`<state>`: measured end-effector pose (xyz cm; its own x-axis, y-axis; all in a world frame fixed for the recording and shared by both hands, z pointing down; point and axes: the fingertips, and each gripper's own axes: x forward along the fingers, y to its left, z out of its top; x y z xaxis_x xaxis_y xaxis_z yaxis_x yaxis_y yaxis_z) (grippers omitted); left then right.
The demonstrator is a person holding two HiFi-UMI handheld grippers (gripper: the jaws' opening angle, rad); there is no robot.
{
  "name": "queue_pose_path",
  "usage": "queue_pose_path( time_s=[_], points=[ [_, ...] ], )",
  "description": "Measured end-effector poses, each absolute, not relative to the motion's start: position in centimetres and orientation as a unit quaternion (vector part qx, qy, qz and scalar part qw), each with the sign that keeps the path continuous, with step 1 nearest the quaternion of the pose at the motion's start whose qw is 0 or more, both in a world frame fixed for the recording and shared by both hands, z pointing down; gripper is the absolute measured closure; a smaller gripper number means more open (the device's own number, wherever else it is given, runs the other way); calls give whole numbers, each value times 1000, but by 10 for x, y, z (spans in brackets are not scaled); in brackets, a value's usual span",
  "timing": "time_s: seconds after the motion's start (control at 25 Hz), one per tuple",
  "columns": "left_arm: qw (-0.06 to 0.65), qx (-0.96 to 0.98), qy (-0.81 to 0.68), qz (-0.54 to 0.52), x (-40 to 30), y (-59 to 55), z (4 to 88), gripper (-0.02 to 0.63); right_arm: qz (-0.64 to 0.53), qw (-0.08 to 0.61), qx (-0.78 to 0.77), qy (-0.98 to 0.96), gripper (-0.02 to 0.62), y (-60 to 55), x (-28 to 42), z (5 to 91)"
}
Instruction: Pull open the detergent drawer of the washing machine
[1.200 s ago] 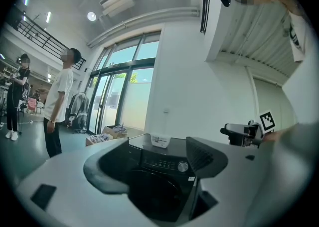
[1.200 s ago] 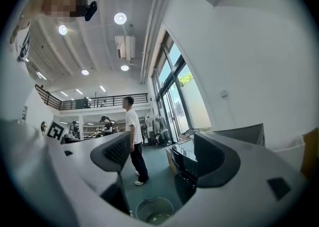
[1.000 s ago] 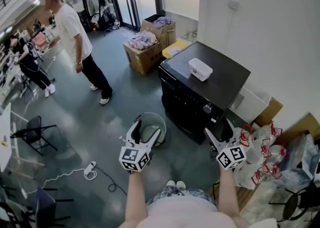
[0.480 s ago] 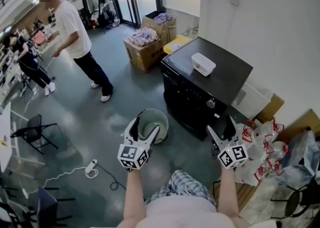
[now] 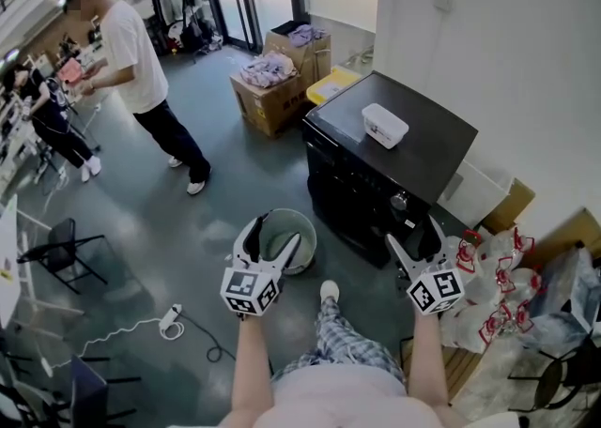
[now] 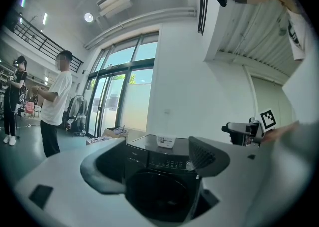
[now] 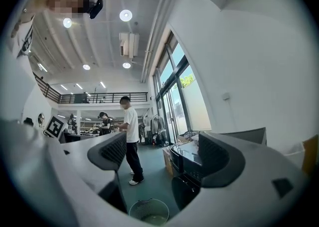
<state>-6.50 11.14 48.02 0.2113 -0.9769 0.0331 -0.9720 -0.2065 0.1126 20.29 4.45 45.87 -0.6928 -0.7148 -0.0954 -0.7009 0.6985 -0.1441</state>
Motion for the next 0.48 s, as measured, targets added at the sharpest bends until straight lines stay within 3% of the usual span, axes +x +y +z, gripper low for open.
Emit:
queue_pose_path(
  time_s=[0.48],
  points=[
    [48,781,-622,-9,-97,23,493,227,-37,59,-385,920,150,-43,149,472]
  ],
)
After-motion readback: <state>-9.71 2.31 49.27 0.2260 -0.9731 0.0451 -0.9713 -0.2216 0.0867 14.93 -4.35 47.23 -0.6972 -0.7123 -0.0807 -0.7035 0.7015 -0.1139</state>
